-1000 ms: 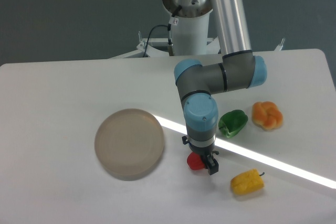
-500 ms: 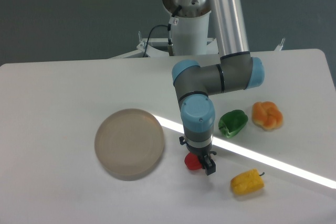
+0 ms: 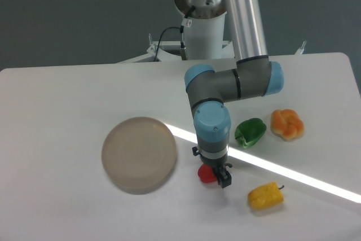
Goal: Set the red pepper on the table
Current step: 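Open the gripper and release the red pepper on the table, then lift the gripper and move it toward the yellow pepper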
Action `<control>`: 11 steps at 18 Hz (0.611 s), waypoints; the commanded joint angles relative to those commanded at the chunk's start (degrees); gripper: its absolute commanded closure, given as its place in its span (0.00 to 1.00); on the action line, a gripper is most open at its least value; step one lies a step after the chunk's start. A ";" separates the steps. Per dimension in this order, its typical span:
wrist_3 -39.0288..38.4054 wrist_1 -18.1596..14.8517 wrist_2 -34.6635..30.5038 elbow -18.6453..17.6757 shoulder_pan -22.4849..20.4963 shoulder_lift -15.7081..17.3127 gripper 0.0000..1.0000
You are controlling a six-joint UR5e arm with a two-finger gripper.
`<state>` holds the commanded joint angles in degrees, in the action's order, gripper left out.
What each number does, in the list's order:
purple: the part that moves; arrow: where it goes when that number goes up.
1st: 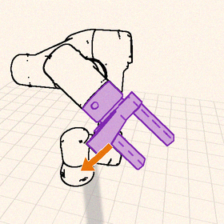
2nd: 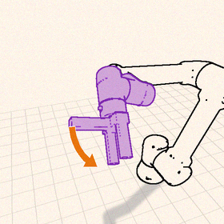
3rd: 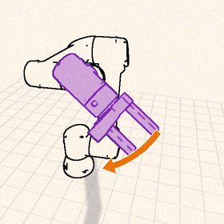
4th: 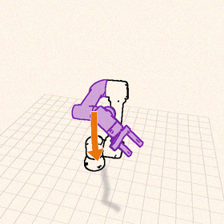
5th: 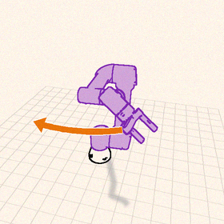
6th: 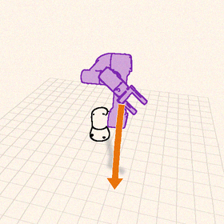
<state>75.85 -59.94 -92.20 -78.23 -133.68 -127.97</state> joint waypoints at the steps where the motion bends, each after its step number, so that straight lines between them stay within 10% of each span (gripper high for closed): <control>1: 0.09 0.00 0.00 0.09 -0.09 0.09 0.01; 11: 5.09 -0.88 -0.09 2.11 -2.63 0.97 0.00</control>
<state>80.94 -60.82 -92.29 -76.11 -136.31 -127.00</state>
